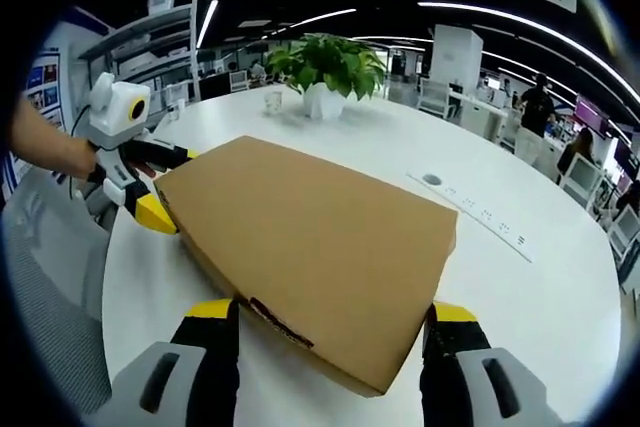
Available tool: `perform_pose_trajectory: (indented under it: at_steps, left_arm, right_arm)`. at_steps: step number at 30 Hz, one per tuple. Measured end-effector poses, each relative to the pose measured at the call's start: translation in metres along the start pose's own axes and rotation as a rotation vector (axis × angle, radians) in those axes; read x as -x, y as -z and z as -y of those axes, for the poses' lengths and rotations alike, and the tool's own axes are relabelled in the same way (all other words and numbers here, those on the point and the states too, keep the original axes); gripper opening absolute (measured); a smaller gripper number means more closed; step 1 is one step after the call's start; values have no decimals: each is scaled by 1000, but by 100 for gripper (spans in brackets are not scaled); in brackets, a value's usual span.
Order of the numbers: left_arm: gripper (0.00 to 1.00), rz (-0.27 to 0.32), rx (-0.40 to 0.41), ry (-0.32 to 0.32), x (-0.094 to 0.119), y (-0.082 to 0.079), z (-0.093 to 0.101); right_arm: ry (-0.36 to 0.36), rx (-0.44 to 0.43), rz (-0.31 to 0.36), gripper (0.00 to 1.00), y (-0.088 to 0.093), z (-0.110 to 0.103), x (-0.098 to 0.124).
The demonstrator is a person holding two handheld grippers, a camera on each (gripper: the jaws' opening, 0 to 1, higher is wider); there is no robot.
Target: Operate the shoe box by opening the lid, removing the specified soft item, and placing it in the target area until the item is outside and the box remains undamaged.
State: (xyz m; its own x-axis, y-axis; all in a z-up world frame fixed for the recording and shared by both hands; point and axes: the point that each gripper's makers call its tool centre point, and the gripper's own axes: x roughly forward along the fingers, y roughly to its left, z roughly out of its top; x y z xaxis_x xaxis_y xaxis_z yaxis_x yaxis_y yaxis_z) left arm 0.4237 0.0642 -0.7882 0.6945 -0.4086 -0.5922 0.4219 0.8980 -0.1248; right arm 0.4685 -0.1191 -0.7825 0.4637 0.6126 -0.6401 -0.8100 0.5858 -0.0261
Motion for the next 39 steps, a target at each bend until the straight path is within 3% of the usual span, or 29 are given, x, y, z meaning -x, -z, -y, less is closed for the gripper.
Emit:
perform_pose_trajectory:
  at_steps: [39]
  left_arm:
    - [85,-105,-102,127,21,15,-24]
  right_arm:
    - [126,-104,-3,72,2,-54,4]
